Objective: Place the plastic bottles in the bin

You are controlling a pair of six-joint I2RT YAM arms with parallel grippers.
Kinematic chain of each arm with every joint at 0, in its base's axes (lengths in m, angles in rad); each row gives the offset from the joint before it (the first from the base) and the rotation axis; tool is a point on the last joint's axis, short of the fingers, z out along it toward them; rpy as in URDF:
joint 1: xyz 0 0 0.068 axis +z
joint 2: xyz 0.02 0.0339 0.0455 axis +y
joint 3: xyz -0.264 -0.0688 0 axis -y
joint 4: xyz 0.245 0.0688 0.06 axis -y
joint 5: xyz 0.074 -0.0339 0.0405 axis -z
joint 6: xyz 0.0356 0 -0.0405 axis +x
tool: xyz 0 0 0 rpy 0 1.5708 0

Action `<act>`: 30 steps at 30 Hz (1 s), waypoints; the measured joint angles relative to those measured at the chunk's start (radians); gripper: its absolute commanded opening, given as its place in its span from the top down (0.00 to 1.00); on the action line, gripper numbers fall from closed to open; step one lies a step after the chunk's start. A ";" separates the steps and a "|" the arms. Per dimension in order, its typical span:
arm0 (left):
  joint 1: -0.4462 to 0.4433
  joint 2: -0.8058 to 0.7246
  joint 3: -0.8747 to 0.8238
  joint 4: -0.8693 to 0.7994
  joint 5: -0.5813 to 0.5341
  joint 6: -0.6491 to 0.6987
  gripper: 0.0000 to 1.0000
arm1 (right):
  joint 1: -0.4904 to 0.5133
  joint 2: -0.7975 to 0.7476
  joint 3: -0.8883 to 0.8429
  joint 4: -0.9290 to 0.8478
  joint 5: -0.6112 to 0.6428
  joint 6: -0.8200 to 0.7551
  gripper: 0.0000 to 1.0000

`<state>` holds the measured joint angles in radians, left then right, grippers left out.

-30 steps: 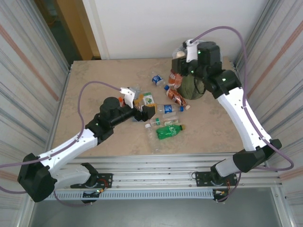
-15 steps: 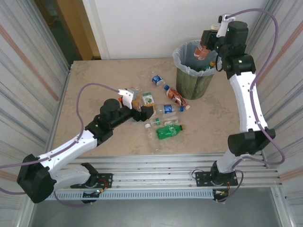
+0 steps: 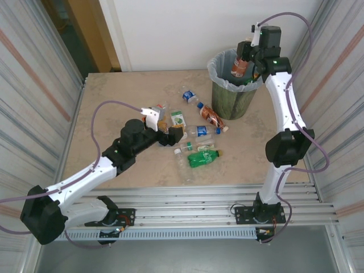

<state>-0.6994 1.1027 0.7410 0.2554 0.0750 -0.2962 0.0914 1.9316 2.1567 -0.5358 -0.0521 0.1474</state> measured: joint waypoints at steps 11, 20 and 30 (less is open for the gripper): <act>0.000 -0.007 0.000 -0.003 -0.011 -0.016 0.01 | 0.005 0.000 -0.148 0.025 -0.038 -0.006 0.67; 0.000 -0.007 0.000 -0.021 -0.015 -0.023 0.01 | 0.047 0.016 -0.185 0.063 -0.084 -0.008 0.60; 0.000 -0.007 0.000 -0.027 -0.023 -0.023 0.01 | 0.045 0.071 -0.185 0.059 -0.123 -0.014 0.39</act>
<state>-0.6991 1.0954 0.7410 0.2287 0.0517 -0.3195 0.1368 2.0029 1.9720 -0.4767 -0.1749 0.1337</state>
